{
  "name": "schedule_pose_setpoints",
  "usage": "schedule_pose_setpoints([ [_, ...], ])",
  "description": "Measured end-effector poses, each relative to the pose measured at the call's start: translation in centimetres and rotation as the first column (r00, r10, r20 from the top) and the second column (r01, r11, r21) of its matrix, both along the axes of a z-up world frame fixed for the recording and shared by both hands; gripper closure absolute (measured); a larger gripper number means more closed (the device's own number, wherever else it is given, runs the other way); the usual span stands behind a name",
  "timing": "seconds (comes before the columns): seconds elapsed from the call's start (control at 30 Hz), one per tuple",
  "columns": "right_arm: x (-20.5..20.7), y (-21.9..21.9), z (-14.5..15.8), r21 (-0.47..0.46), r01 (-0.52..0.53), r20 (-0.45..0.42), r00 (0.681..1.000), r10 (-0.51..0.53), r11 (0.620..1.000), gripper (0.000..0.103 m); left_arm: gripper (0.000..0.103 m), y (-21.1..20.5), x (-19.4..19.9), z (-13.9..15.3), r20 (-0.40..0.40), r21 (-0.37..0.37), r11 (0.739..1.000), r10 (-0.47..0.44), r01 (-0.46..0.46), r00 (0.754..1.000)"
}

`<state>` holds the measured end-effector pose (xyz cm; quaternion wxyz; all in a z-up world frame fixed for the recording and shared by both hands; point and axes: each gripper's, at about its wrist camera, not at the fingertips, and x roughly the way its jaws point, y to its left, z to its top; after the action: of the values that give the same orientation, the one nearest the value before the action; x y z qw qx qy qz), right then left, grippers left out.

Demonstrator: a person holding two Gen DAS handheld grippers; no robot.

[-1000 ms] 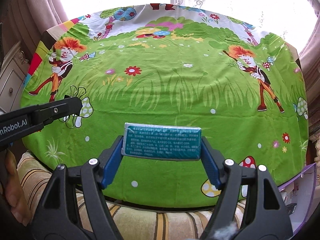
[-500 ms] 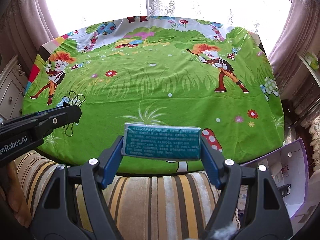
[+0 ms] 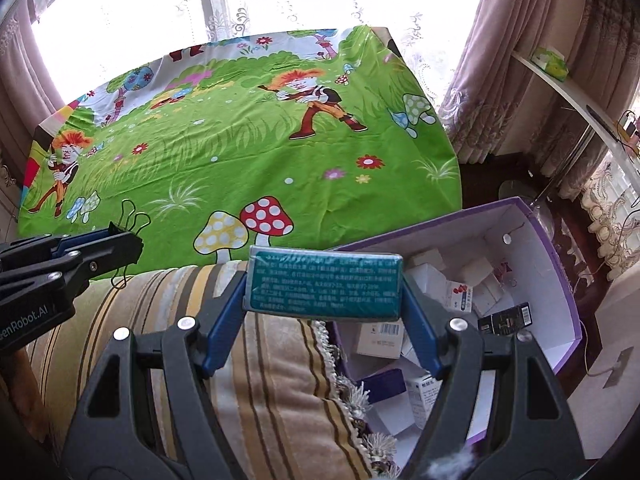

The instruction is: Organize rigid objects

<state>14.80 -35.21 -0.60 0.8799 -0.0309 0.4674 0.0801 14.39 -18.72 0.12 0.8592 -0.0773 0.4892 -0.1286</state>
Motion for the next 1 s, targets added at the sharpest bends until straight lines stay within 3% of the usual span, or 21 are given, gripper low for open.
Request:
schedule_pose_setpoints([
  [0.23,-1.5,-6.3,0.2,0.001,0.117,0.007,0.993,-0.117,0.993,0.027,0.083,-5.6,-0.4,-0.7,-0.045,-0.067,0.989,-0.137,0.133,0.990],
  [0.43,-2.2,-12.1,0.2,-0.005,0.248,0.011,0.969,-0.248,0.969,0.027,0.083,-9.5,-0.4,-1.5,-0.084,-0.131,0.971,-0.212,0.200,0.974],
  [0.77,-2.5,-16.4,-0.1,-0.018,0.340,0.008,0.940,-0.340,0.940,0.026,0.082,-12.0,0.7,-2.3,-0.106,-0.170,0.964,-0.222,0.202,0.969],
  [0.83,-2.4,-16.5,-0.2,-0.017,0.345,0.005,0.939,-0.345,0.939,0.025,0.076,-11.8,1.0,-2.9,-0.139,-0.200,0.962,-0.218,0.188,0.966],
  [0.9,-2.5,-16.5,-0.2,-0.008,0.350,0.005,0.937,-0.350,0.937,0.022,0.065,-11.3,1.3,-3.4,-0.168,-0.231,0.960,-0.198,0.157,0.966],
  [1.0,-2.6,-16.3,0.0,-0.011,0.355,0.005,0.935,-0.355,0.935,0.018,0.053,-10.6,1.2,-4.0,-0.198,-0.230,0.966,-0.163,0.116,0.966],
])
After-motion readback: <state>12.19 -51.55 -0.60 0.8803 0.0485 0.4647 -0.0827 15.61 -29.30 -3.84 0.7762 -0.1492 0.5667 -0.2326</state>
